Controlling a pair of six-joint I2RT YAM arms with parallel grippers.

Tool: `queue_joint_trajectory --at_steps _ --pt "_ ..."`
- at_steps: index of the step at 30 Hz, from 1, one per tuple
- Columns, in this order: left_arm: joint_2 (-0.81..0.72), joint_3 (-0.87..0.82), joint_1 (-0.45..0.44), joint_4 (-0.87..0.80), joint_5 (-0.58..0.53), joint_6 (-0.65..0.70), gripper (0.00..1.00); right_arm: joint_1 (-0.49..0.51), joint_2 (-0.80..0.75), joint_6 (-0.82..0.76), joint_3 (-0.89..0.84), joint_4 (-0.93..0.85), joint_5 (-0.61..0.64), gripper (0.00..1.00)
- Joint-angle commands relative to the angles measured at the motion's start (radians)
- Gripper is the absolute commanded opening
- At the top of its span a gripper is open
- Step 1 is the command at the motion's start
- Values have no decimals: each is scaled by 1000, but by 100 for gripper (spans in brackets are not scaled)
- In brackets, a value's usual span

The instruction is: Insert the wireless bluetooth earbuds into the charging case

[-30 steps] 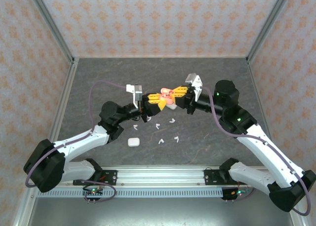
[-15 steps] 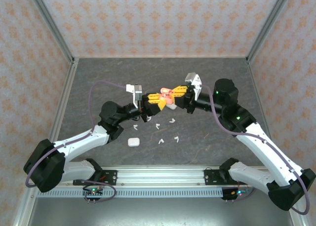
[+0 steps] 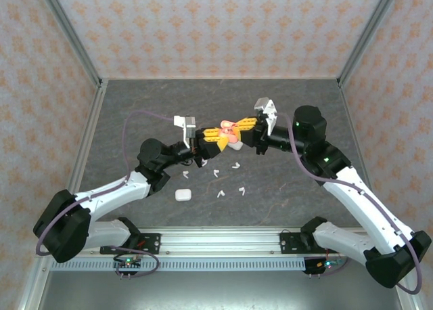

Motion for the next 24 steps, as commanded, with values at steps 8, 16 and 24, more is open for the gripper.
queue_joint_trajectory --at_steps 8,16,24 --pt "-4 3 -10 -9 -14 57 0 -32 1 66 60 -50 -16 13" --pt "-9 6 -9 4 -10 45 0 -36 -9 51 26 -22 -1 13" --pt "-30 27 -9 -13 -27 -25 0 -45 -31 -11 4 50 -7 13"
